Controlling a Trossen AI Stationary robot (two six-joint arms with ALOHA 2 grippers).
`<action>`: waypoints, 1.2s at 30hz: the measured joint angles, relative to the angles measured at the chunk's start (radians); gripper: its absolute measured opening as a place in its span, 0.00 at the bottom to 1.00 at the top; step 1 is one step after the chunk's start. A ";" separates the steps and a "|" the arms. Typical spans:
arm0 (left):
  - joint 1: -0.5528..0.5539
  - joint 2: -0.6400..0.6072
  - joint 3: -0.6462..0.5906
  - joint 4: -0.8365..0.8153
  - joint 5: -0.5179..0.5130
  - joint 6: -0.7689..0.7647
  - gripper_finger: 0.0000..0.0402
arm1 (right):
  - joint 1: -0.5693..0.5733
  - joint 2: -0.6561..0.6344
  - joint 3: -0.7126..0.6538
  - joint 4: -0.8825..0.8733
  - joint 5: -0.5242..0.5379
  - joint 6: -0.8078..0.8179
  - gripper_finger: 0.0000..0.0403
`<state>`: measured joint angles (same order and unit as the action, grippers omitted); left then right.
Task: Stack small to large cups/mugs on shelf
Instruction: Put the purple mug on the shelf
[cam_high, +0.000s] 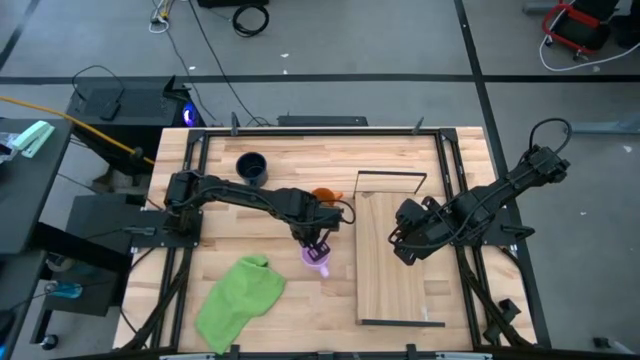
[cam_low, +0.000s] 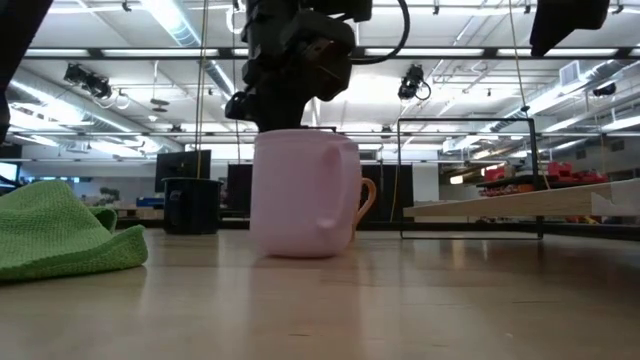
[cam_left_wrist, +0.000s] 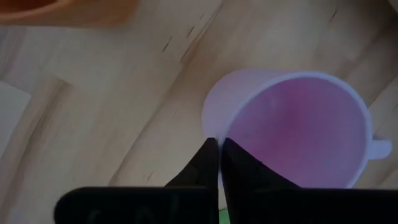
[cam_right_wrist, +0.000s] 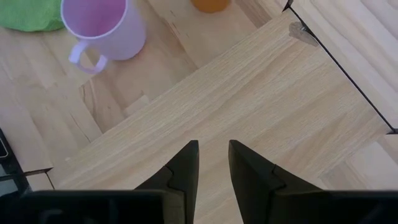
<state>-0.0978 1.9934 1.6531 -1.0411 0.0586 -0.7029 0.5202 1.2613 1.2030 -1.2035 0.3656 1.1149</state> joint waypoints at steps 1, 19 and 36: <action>0.000 0.000 0.000 0.002 0.000 -0.010 0.03 | 0.000 0.000 0.000 -0.002 0.000 0.000 0.24; 0.037 0.000 0.000 0.055 -0.042 -0.324 0.02 | 0.104 0.000 -0.005 -0.156 0.035 0.170 0.24; 0.011 0.000 0.000 0.088 -0.139 -0.579 0.02 | 0.236 0.000 -0.282 0.199 0.031 0.400 0.23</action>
<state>-0.0867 1.9930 1.6535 -0.9532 -0.0801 -1.2822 0.7563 1.2617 0.9212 -1.0048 0.3969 1.5149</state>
